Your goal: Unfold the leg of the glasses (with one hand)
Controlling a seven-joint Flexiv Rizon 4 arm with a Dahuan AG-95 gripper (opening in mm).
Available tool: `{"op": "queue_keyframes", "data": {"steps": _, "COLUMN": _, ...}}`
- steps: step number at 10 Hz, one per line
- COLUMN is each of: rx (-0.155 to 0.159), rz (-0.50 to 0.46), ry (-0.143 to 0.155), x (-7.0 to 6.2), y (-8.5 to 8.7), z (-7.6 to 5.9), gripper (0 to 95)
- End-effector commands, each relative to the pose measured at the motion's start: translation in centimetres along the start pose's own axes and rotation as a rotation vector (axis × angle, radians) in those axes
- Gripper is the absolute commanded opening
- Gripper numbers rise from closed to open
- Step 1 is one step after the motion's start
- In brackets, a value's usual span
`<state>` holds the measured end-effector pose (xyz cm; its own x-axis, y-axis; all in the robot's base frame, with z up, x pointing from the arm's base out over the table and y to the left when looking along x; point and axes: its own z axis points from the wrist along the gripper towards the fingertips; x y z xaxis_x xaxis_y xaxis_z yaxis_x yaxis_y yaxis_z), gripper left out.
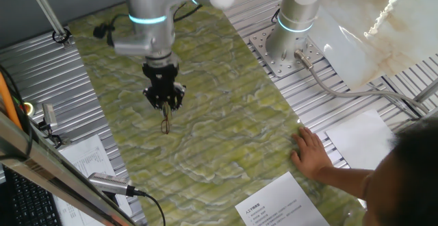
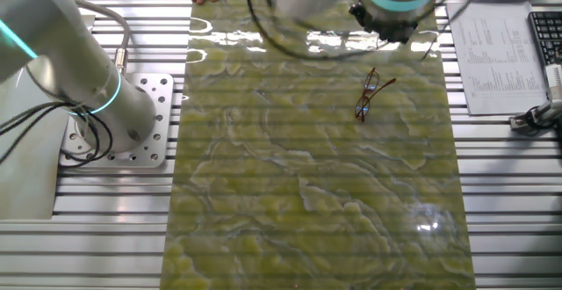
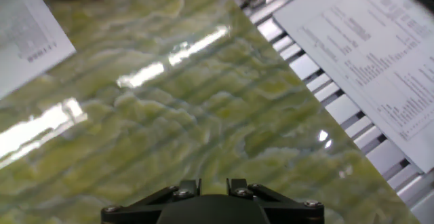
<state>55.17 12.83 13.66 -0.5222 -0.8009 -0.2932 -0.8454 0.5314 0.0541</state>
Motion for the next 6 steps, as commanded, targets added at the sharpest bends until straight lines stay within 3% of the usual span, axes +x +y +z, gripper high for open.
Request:
{"op": "queue_keyframes", "data": {"steps": 1, "rx": 0.014, "rz": -0.008, "ry": 0.107, "x": 0.0, "y": -0.5, "z": 1.2, "gripper": 19.0}}
{"op": "queue_keyframes", "data": {"steps": 2, "rx": 0.024, "rz": -0.020, "ry": 0.161, "x": 0.3, "y": -0.7, "z": 1.5, "gripper": 19.0}}
{"op": "queue_keyframes", "data": {"steps": 6, "rx": 0.021, "rz": -0.053, "ry": 0.179, "x": 1.1, "y": -1.6, "z": 2.2, "gripper": 19.0}}
